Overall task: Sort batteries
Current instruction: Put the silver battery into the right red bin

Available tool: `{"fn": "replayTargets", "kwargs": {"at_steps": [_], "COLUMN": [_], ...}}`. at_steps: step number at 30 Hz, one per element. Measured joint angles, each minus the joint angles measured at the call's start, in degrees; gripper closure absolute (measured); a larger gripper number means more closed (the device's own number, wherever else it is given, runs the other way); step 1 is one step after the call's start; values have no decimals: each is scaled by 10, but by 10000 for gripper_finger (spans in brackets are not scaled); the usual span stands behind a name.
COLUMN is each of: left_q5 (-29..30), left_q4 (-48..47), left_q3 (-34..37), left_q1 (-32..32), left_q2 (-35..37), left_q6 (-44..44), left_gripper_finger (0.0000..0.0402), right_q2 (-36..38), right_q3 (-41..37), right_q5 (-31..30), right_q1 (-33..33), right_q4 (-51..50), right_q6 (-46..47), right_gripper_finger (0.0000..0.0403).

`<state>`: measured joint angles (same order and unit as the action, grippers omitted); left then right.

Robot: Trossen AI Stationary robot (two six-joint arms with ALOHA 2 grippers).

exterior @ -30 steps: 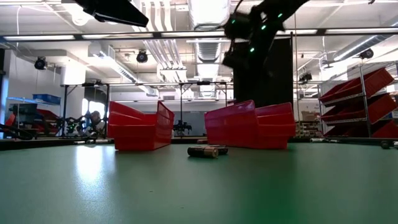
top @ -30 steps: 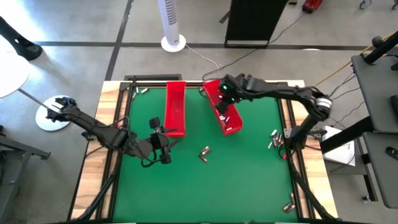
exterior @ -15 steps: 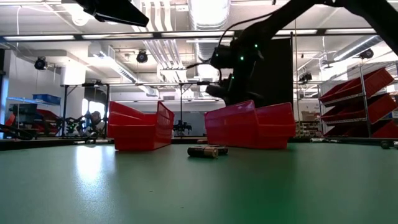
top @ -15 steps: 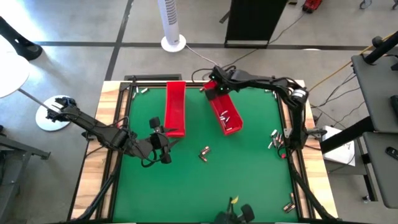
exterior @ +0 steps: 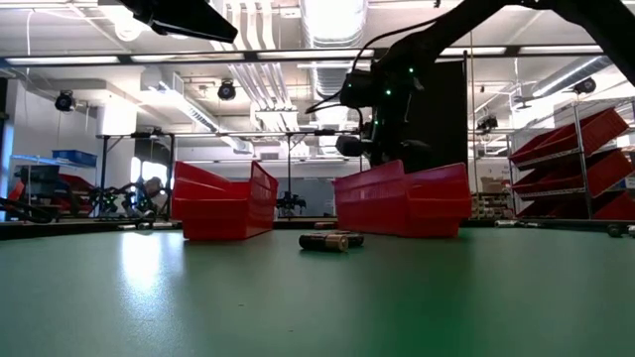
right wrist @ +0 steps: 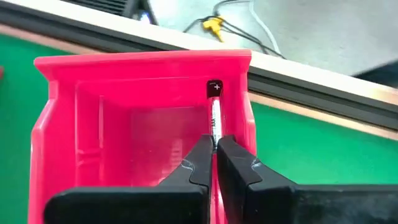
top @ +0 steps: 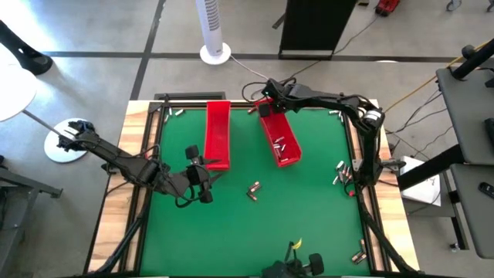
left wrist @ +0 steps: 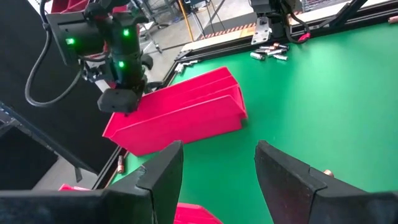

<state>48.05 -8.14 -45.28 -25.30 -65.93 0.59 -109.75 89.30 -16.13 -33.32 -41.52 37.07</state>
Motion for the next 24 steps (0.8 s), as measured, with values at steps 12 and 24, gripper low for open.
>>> {"fn": "replayTargets", "kwargs": {"at_steps": [12,24], "left_q5": [0,-2], "left_q4": [0,0], "left_q3": [0,0], "left_q1": [0,-5], "left_q2": [0,0], "left_q6": [2,1], "left_gripper_finger": [222,222], "right_q2": [6,34], "right_q3": [-4,-5], "right_q5": [-64,-80], "right_q1": [-4,-15], "right_q4": [-82,-109], "right_q6": [62,52], "right_gripper_finger": [394,390]}}
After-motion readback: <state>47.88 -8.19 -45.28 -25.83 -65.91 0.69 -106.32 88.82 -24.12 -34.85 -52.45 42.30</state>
